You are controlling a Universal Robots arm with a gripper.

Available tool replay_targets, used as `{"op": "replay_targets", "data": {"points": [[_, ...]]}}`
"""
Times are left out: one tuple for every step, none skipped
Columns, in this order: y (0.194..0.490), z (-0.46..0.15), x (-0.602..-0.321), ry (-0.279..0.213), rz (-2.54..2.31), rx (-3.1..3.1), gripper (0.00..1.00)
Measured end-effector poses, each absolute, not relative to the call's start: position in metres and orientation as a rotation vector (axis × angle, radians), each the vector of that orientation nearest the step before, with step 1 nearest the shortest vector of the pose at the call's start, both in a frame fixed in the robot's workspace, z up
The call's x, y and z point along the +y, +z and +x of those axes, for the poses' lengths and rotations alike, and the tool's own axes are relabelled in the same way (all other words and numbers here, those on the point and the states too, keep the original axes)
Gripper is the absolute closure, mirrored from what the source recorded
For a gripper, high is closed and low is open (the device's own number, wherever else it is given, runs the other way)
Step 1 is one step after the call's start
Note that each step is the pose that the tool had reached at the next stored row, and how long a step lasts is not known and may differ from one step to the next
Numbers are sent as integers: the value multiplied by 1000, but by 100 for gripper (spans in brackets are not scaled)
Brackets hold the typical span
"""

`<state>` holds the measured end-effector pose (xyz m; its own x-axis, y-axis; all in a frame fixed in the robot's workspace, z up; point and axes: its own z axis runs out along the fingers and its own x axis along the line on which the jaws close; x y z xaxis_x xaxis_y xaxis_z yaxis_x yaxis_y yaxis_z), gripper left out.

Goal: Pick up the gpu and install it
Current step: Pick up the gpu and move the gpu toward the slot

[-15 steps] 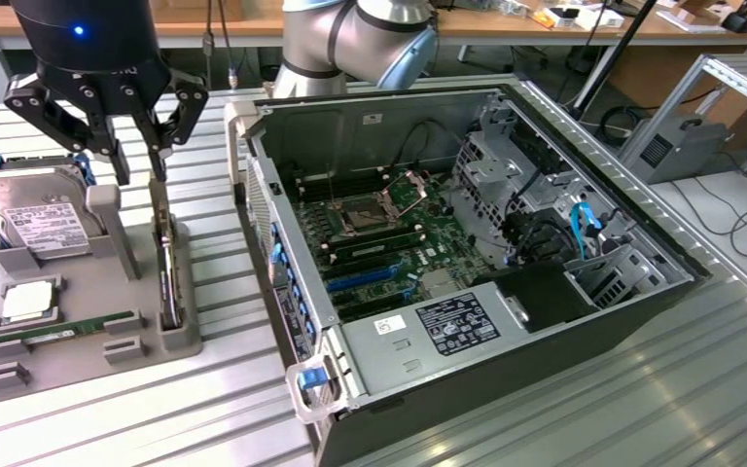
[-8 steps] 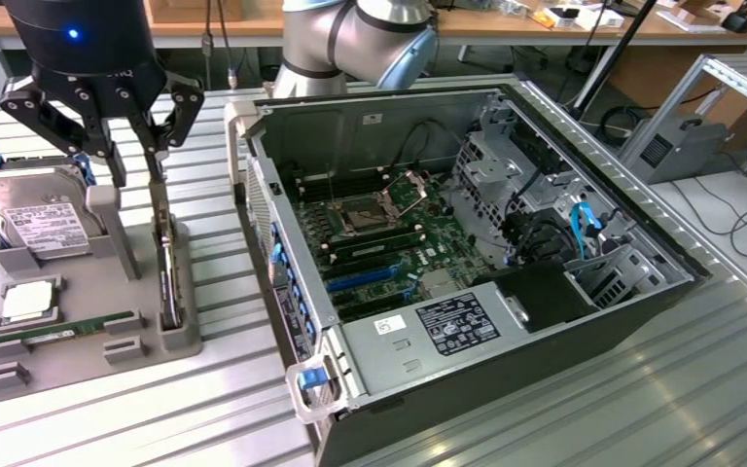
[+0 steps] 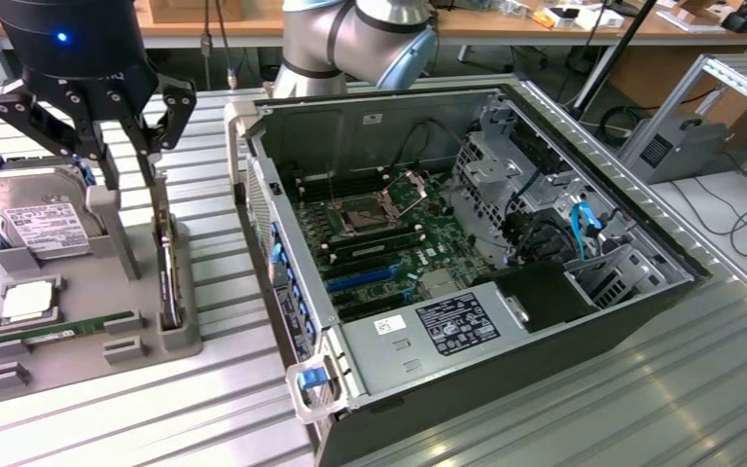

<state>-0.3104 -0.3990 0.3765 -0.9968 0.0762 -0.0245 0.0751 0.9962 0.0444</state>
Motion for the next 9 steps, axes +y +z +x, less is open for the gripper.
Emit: {"op": "replay_targets", "data": {"points": [[376,-312,-399,68,118,3112,64],[376,-313,-399,68,118,3113,64],[376,-314,-399,68,118,3113,64],[376,-315,-399,68,118,3112,64],[375,-316,-399,68,118,3113,64],[375,-317,-399,68,118,3113,64],[375,-317,-399,68,118,3112,64],[375,-318,-399,68,118,3112,64],[375,-319,-399,68,118,3112,64]]}}
